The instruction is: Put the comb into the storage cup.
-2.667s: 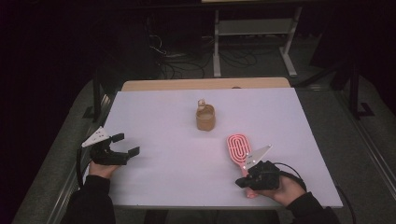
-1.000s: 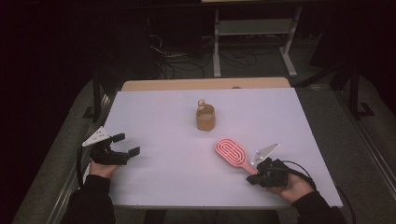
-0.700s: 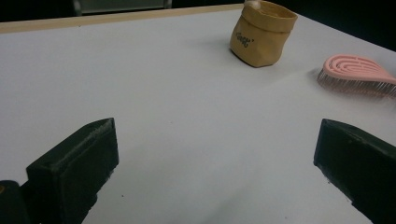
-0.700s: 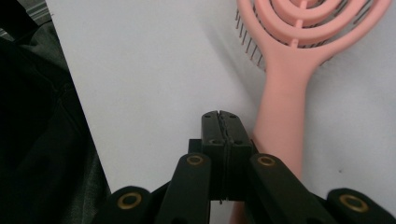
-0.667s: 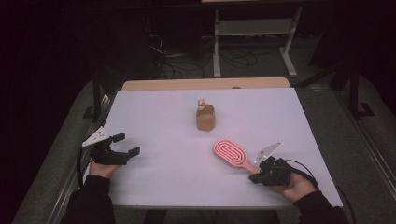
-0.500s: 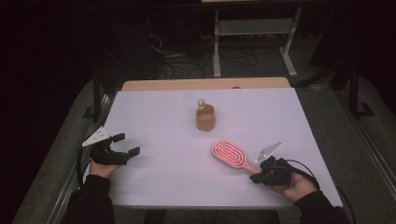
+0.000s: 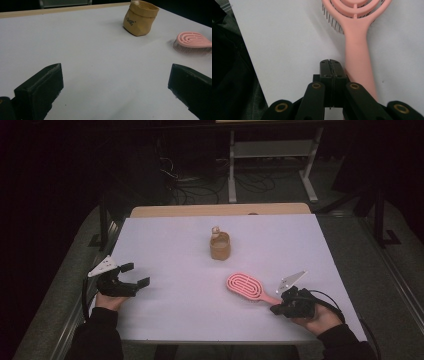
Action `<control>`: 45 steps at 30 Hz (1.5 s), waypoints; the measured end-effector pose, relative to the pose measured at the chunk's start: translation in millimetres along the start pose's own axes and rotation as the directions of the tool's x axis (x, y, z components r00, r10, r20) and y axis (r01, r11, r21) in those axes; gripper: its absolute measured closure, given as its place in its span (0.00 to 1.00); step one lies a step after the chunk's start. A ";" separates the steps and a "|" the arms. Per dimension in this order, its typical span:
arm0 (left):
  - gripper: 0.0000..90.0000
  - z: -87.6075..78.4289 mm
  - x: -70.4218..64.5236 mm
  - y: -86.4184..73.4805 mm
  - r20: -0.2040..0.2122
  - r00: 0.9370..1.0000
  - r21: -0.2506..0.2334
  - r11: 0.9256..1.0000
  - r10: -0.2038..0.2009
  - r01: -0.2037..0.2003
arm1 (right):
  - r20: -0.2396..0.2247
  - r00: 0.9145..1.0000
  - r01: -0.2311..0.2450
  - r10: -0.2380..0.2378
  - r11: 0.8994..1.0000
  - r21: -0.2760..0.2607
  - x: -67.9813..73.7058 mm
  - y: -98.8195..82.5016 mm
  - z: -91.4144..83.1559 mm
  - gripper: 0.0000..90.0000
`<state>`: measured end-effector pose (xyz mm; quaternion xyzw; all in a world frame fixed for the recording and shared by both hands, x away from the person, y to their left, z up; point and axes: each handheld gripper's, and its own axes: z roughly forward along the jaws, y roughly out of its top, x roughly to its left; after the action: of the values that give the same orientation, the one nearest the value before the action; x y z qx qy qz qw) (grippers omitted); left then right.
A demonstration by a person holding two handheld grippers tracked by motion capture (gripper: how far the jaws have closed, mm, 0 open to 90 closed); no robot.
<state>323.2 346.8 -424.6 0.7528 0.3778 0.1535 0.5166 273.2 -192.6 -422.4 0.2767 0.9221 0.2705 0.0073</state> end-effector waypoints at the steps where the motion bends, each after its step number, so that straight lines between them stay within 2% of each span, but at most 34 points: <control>1: 0.00 -0.1 0.0 0.0 -0.001 1.000 0.000 1.000 0.000 0.000 | 0.001 1.000 0.004 -0.004 1.000 -0.005 0.2 0.4 -0.9 0.98; 12: 0.00 -2.0 0.0 -1.3 -0.020 1.000 0.000 1.000 -0.007 0.007 | 0.030 0.999 0.023 -0.022 0.998 -0.050 6.8 12.5 -21.2 0.97; 17: 0.00 -2.5 0.2 -1.3 -0.020 1.000 -0.002 1.000 0.001 -0.001 | 0.030 0.999 0.015 -0.013 0.998 -0.065 7.5 20.6 -25.6 0.96; 23: 0.00 -2.9 0.5 -1.4 -0.024 1.000 -0.006 1.000 -0.005 0.004 | 0.031 0.999 0.013 -0.011 0.998 -0.061 5.7 28.2 -25.1 0.87; 28: 0.00 -2.4 0.6 -1.5 -0.026 1.000 0.000 1.000 -0.004 0.004 | 0.030 0.999 0.035 -0.033 0.998 -0.048 6.0 33.9 -23.9 0.74; 30: 0.00 -2.7 0.5 -1.4 -0.025 1.000 -0.002 1.000 -0.003 0.003 | 0.035 0.999 0.035 -0.033 0.998 -0.043 6.3 35.5 -23.2 0.65; 36: 0.00 -3.4 0.4 -1.3 -0.024 1.000 -0.008 1.000 -0.005 0.004 | 0.071 0.997 0.020 -0.017 0.999 -0.039 5.9 38.5 -18.7 0.43; 45: 0.00 -2.8 0.7 -1.4 -0.025 1.000 -0.002 1.000 -0.003 0.003 | 0.099 0.995 -0.011 0.014 0.999 -0.030 -1.2 39.6 -11.3 0.09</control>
<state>321.3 349.4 -424.8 0.7498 0.3852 0.1627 0.5128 292.4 -171.1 -393.0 0.2953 0.9148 0.2700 0.0556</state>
